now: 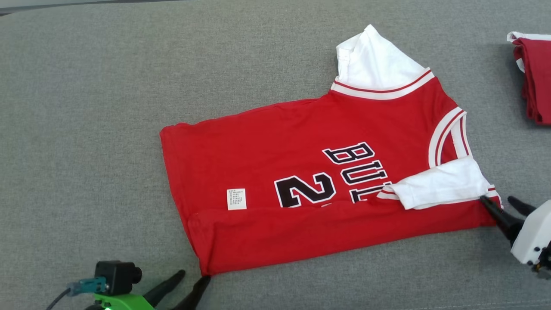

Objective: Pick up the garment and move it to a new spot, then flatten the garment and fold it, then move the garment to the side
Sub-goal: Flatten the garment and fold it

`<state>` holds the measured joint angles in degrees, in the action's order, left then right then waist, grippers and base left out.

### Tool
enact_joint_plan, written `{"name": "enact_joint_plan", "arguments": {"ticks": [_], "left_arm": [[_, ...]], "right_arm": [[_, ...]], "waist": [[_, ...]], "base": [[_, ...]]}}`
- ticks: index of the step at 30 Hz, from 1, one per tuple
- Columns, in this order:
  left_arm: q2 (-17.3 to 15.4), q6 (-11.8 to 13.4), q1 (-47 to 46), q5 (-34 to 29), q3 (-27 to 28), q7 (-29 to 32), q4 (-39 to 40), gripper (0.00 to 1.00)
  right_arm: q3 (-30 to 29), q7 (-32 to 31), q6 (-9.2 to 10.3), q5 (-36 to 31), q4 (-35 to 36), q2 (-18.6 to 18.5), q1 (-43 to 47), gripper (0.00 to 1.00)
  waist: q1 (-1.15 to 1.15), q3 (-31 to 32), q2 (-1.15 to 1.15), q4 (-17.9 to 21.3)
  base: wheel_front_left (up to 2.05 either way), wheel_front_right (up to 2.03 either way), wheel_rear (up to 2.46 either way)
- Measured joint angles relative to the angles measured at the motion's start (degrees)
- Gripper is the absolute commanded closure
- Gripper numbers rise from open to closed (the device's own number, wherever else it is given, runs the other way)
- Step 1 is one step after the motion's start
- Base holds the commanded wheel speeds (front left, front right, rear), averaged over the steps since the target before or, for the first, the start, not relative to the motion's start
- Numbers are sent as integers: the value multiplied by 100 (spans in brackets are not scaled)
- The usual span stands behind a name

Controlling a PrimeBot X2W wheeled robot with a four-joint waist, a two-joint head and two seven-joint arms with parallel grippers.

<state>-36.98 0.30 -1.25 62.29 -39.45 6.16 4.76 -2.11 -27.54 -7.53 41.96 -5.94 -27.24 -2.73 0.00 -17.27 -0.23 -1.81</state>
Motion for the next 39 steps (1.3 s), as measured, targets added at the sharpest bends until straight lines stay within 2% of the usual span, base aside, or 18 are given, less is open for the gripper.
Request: {"name": "enact_joint_plan", "arguments": {"ticks": [4, 7, 9, 14, 16, 20, 25, 33, 39], "left_arm": [[-244, 334, -97, -102, 291, 19, 337, 0], [-266, 502, -482, -186, 568, -83, 464, 0], [-171, 575, -872, -220, 699, -98, 416, 0], [294, 572, -2000, -391, 679, 60, -88, 0], [486, 491, -2427, -464, 617, 131, -303, 0], [840, 276, -3132, -502, 537, 192, -723, 0], [1079, 10, -3584, -628, 311, 268, -1336, 0], [1326, -266, -3957, -647, 214, 248, -1646, 0], [1358, -337, -4049, -601, 207, 243, -1738, 0]], "right_arm": [[-110, -278, 3, -46, 494, -189, -415, 0], [-96, -389, 3, -302, 764, -245, -1063, 0], [-34, -401, 5, -639, 743, -215, -1624, 0], [401, -461, 4, -1270, 252, 196, -2986, 0], [425, -371, 5, -1508, -62, 367, -3485, 0], [499, -188, 3, -2025, -644, 446, -4277, 0], [700, -27, 3, -2505, -1491, 555, -4852, 0], [907, 419, 7, -2606, -2207, 627, -5443, 0], [1046, 608, 5, -2494, -2412, 531, -5614, 0]], "waist": [[0, -117, 0, -58], [0, -271, 0, -92], [0, -402, 0, -119], [0, -796, 0, -237], [0, -963, 0, -311], [0, -1310, 0, -508], [1, -1641, 0, -842], [0, -2008, 0, -1255], [0, -2116, 0, -1290]], "base": [[0, 0, 0], [0, 0, 0], [0, 0, 0], [0, 0, 0], [0, 0, 0], [0, 0, 0], [0, 0, 0], [0, 0, 0], [0, 0, 0]]}}
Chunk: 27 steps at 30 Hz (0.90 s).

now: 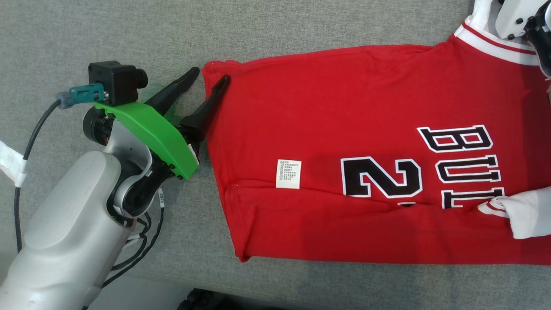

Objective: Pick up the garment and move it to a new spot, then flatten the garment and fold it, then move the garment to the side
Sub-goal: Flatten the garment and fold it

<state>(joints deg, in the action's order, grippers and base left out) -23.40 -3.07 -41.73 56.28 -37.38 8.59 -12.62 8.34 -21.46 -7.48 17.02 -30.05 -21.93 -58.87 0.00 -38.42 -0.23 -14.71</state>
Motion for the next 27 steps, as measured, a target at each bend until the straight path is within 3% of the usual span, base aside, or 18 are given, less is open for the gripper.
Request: {"name": "enact_joint_plan", "arguments": {"ticks": [3, 4, 5, 6, 7, 8, 9, 16, 27], "left_arm": [[-23, -25, -3, 13, 1, 15, -24, 0], [-29, -29, -3, 15, 2, 18, -31, 0], [-36, -52, -3, 31, 2, 25, -32, 0], [-40, -71, -2, 70, 0, 59, -32, 0], [-47, -120, -3, 78, -23, 75, -24, 4], [-62, -146, -2, 101, -25, 75, -26, 60], [-55, -152, -2, 123, -25, 74, -35, 100], [-47, -226, 73, 113, -33, -181, -108, 100], [-431, 119, 1006, 107, 163, -641, 354, 100]], "right_arm": [[56, 54, 0, 66, -63, 4, -15, 5], [79, 67, 0, 94, -79, 2, -15, 13], [103, 68, -2, 115, -90, 1, -15, 33], [127, 74, -3, 141, -103, 0, -15, 62], [164, 73, -3, 191, -113, 2, -14, 100], [209, 71, -3, 263, -118, -1, -13, 100], [249, 70, -3, 328, -123, -3, -7, 100], [314, 504, -7, 622, -172, 11, 150, 100], [394, 1099, -5, 1485, 744, -181, 1301, 100]], "waist": [[0, 14, 0, 67], [0, 23, 0, 89], [0, 32, 0, 113], [0, 41, 0, 137], [0, 50, 0, 162], [0, 62, 0, 187], [0, 78, 0, 210], [0, 334, 0, 348], [0, 1086, 0, 675]], "base": [[0, 0, 0], [0, 0, 0], [0, 0, 0], [0, 0, 0], [0, 0, 0], [0, 0, 0], [0, 0, 0], [0, 0, 0], [0, 0, 0]]}}
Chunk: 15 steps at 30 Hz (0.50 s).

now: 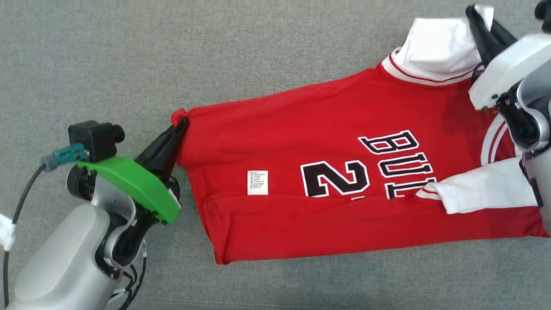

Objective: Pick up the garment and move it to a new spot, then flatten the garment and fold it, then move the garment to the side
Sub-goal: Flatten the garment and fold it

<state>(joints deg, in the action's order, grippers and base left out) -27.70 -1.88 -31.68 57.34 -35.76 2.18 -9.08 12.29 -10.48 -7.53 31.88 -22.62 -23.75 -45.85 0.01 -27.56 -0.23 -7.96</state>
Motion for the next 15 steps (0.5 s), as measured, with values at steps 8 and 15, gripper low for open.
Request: {"name": "enact_joint_plan", "arguments": {"ticks": [8, 15], "left_arm": [[-312, 486, 1062, -2, 116, -401, 989, 100], [-286, 816, 2031, 160, 67, -682, 1191, 75]], "right_arm": [[-692, -56, 2, 402, 1689, -100, 1950, 100], [-972, -142, 3, 231, 2129, 475, 3257, 100]], "waist": [[0, 637, 0, 394], [-1, 888, 0, 752]], "base": [[0, 0, 0], [0, 0, 0]]}}
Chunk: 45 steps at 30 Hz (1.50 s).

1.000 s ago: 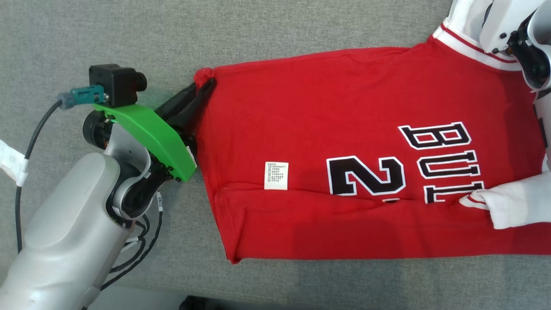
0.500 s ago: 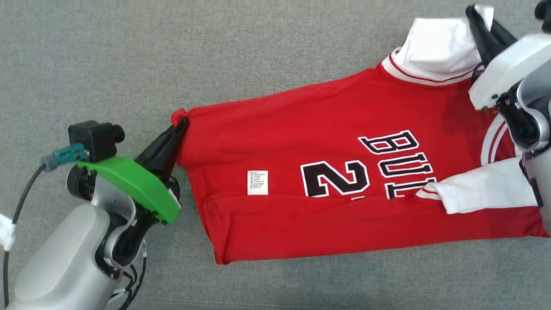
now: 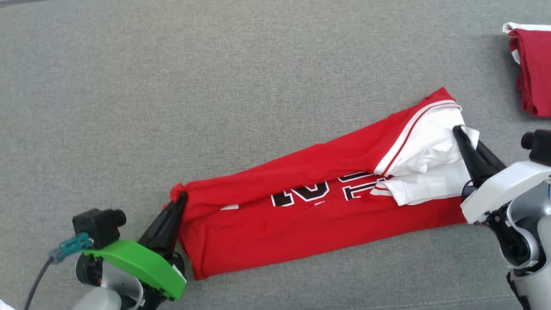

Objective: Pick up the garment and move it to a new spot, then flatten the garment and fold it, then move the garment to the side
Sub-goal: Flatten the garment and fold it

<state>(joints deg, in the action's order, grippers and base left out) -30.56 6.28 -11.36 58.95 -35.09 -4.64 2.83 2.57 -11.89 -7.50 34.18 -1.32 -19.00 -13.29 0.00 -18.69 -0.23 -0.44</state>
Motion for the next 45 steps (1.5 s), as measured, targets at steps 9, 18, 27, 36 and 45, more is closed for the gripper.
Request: {"name": "enact_joint_plan", "arguments": {"ticks": [9, 18, 27, 36, 45], "left_arm": [[220, 388, 521, -166, -219, -236, -296, 0], [359, 1077, 1234, -747, 326, -1009, -288, 0], [1250, 762, 1652, -2437, 1615, -1034, 236, 0], [1879, -118, 1629, -3137, 2090, -1040, -94, 0], [2236, -609, 1482, -3537, 2520, -1040, -399, 0]], "right_arm": [[-171, 313, 1, -472, -369, 313, 276, 0], [-348, 475, 0, -721, -283, 371, 615, 0], [-651, 498, 0, -1310, -393, 582, 568, 0], [-744, 166, 0, -2024, -1494, 691, -294, 0], [-873, 218, -1, -2072, -2502, 682, -677, 0]], "waist": [[0, 226, 0, 129], [0, 457, 0, 99], [0, 675, 0, -17], [0, 386, 0, -155], [0, 76, 0, -360]], "base": [[0, 0, 0], [0, 0, 0], [0, 0, 0], [0, 0, 0], [0, 0, 0]]}}
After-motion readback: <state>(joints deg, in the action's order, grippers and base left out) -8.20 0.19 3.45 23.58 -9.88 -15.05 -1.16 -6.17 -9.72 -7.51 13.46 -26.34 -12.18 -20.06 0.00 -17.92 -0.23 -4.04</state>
